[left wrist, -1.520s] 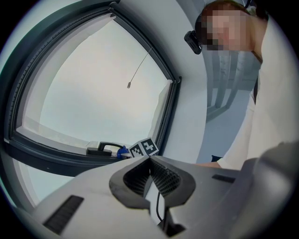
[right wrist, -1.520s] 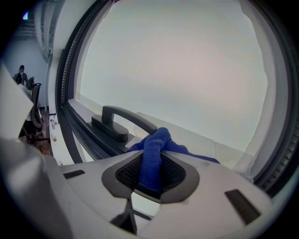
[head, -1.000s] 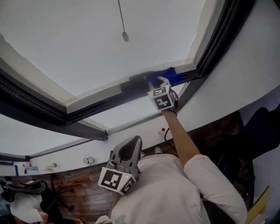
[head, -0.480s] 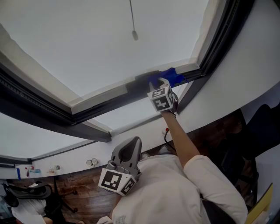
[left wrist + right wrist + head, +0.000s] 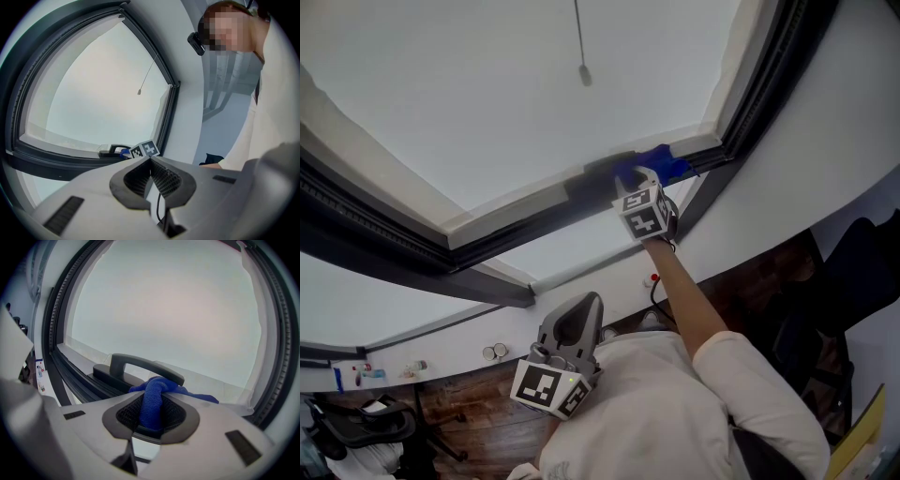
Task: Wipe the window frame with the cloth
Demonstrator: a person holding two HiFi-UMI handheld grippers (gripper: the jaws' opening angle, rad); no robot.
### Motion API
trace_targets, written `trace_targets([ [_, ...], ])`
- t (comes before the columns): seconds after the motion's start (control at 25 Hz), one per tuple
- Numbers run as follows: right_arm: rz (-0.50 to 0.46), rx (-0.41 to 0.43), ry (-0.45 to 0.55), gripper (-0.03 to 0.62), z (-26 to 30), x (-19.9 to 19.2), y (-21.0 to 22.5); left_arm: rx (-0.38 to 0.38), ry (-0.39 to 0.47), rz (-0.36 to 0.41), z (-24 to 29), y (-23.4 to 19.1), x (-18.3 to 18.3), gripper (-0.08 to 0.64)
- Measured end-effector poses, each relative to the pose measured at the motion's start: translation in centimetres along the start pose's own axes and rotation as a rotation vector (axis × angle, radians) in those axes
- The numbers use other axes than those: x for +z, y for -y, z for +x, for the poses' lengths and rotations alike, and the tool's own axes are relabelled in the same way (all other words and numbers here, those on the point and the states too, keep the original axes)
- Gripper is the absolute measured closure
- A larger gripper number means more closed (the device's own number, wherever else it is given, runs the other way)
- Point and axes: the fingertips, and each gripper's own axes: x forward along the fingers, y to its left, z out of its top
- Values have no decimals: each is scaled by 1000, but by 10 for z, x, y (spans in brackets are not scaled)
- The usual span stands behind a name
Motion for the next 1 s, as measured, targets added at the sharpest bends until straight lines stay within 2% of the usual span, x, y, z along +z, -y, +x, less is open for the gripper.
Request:
trace_targets([
  [0.2,-3,25,19,515,0,0,0,-14,-1,5,5,1,2,551],
  [0.32,8,54,86,514,-2,-1,0,-23,-3,10,10,4,3,551],
  [0.44,-33,68,141,514,-6,-4,0,-20,-6,13,13,6,2,551],
  [0.6,-88,80,140,512,-14,-8,4,4,-1,8,18,5,3,551],
  [0.68,-94,55,136,511,-22,-13,14,18,3,4,22,5,3,551],
  [0.8,-46,-18,145,511,-37,-24,45,30,2,-4,33,7,2,551],
  [1.0,11,-147,148,511,-65,-38,120,-18,-7,-14,68,30,-1,551],
])
